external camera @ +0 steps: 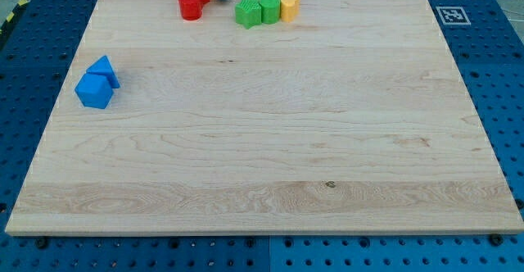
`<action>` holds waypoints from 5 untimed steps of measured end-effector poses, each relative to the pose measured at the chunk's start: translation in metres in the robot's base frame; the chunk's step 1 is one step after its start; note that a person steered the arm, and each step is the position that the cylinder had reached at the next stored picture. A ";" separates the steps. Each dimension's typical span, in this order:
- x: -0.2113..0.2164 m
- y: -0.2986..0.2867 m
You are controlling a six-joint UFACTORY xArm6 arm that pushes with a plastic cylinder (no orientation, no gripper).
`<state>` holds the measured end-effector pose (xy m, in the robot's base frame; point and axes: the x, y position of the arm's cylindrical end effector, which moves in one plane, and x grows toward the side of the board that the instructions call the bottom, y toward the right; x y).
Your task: Separate the yellow heart from green circle
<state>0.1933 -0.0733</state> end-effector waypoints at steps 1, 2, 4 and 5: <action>0.000 0.025; 0.000 0.057; 0.000 0.117; 0.018 0.121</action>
<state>0.2111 0.0472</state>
